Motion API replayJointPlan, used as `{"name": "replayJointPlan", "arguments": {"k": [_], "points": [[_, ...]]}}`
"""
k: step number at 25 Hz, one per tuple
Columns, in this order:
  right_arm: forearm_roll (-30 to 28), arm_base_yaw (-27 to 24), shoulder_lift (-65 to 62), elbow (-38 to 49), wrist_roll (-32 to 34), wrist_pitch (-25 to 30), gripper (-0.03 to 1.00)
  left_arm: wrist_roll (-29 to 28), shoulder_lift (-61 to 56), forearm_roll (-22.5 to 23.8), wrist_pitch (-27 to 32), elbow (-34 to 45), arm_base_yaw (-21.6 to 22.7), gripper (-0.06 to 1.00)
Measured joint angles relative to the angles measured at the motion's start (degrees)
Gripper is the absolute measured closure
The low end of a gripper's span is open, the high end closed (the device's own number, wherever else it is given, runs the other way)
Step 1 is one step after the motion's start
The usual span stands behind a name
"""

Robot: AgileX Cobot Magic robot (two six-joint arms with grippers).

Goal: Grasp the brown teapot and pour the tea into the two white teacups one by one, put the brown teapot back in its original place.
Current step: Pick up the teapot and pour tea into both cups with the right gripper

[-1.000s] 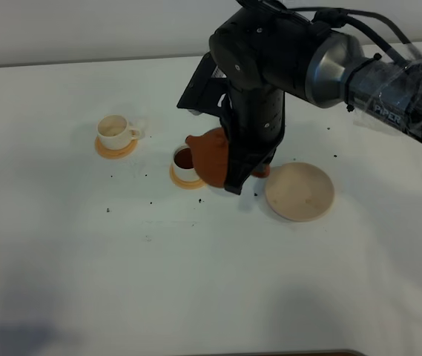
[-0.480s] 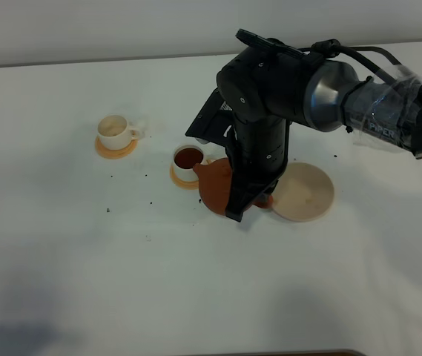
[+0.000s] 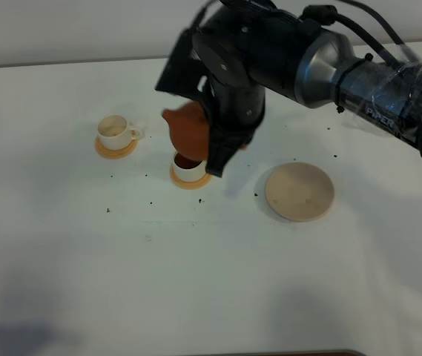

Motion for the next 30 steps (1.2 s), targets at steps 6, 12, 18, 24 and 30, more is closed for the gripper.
{"name": "replayJointPlan", "arguments": {"k": [6, 12, 18, 24, 30], "points": [[-2.5, 0.6, 7.1, -12.3, -4.1, 1.1, 0.88, 0.0, 0.0, 0.0, 0.0, 0.0, 0.0, 0.69], [-4.3, 0.6, 15.6, -23.4, -9.2, 1.5, 0.88, 0.0, 0.0, 0.0, 0.0, 0.0, 0.0, 0.69], [-7.8, 0.8, 19.9, -26.7, -13.5, -2.9, 0.88, 0.0, 0.0, 0.0, 0.0, 0.0, 0.0, 0.69], [-12.3, 0.8, 22.5, -26.7, -14.6, -9.8, 0.88, 0.0, 0.0, 0.0, 0.0, 0.0, 0.0, 0.69], [-17.0, 1.2, 23.5, -26.7, -16.6, -14.4, 0.88, 0.0, 0.0, 0.0, 0.0, 0.0, 0.0, 0.69]]}}
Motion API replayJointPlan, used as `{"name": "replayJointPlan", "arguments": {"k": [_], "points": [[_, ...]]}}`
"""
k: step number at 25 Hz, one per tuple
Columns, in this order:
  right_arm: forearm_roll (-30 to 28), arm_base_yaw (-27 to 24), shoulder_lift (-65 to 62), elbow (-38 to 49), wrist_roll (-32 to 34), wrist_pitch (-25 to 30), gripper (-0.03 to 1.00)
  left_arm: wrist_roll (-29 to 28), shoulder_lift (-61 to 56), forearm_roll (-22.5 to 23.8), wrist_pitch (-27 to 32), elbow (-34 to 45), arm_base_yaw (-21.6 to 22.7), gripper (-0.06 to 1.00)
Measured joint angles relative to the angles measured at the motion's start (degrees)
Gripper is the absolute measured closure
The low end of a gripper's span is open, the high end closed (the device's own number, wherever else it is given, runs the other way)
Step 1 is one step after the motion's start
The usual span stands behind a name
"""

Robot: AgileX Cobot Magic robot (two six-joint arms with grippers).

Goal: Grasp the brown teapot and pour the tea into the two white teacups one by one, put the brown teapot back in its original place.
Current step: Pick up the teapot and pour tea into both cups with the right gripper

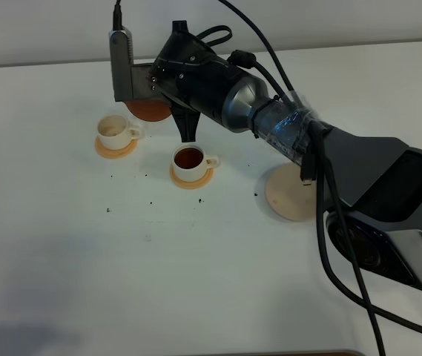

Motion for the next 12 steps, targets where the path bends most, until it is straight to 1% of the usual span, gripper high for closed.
{"name": "replayJointPlan", "arguments": {"k": [6, 12], "points": [[-4.1, 1.4, 1.4, 0.0, -3.1, -2.2, 0.88, 0.0, 0.0, 0.0, 0.0, 0.0, 0.0, 0.69], [-9.4, 1.8, 3.0, 0.0, -3.7, -5.3, 0.88, -0.1, 0.0, 0.0, 0.0, 0.0, 0.0, 0.69]]}}
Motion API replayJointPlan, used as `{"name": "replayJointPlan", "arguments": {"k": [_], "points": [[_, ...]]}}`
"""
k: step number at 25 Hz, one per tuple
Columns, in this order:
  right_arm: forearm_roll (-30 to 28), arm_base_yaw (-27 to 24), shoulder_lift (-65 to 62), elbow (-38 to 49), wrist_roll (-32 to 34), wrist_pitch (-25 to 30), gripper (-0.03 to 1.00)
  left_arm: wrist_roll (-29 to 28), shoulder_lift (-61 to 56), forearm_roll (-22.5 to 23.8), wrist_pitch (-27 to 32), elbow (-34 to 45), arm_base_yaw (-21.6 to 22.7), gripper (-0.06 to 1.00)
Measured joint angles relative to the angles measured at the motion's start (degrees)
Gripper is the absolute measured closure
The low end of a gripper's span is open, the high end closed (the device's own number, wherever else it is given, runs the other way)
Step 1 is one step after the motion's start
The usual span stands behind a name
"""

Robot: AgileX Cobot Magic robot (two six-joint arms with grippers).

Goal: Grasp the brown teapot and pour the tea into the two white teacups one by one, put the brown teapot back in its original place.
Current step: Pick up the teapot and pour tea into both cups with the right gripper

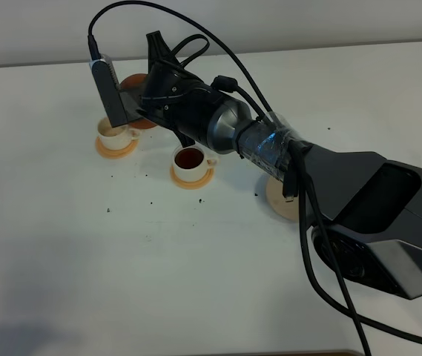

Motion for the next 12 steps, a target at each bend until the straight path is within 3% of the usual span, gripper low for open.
{"name": "replayJointPlan", "arguments": {"k": [5, 12], "points": [[-4.8, 0.0, 0.1, 0.0, 0.9, -0.8, 0.88, 0.0, 0.0, 0.0, 0.0, 0.0, 0.0, 0.69], [-6.6, 0.0, 0.2, 0.0, 2.1, -4.8, 0.88, 0.0, 0.0, 0.0, 0.0, 0.0, 0.0, 0.69]]}}
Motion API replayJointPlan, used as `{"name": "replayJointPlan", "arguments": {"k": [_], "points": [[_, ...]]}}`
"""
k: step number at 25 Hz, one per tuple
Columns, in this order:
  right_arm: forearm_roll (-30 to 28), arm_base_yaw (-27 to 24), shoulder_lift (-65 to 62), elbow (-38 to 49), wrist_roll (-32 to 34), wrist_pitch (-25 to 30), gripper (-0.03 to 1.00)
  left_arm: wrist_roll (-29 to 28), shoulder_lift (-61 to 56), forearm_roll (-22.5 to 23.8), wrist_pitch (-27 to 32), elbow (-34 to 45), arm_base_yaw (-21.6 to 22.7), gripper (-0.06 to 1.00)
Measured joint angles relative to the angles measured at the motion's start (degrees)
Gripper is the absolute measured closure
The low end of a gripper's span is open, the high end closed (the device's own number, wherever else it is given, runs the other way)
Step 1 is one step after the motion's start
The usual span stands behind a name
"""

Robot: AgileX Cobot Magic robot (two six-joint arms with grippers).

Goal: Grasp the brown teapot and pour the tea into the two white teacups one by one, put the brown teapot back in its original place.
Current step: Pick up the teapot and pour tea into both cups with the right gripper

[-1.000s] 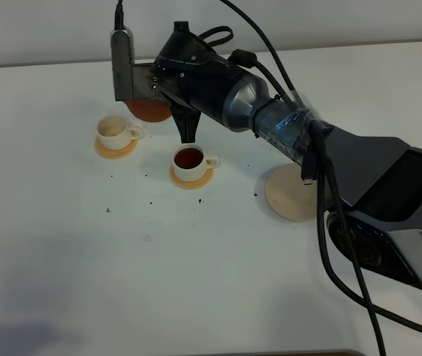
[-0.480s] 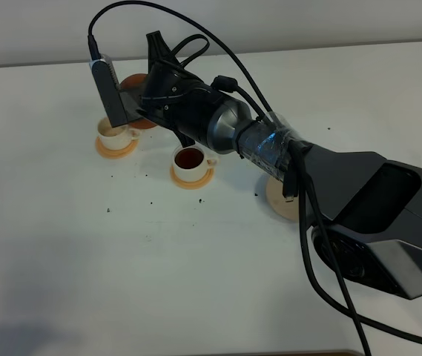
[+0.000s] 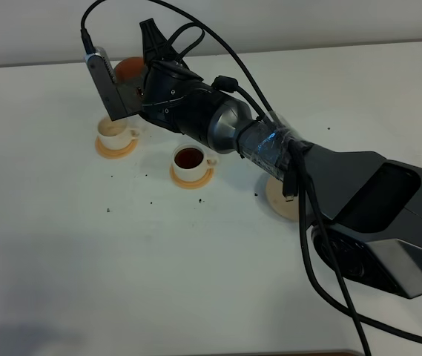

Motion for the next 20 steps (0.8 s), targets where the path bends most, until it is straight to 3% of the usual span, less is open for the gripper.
{"name": "replayJointPlan", "arguments": {"k": [20], "points": [[-8.3, -0.5, 1.5, 0.0, 0.5, -5.5, 0.88, 0.0, 0.0, 0.0, 0.0, 0.0, 0.0, 0.69]]}}
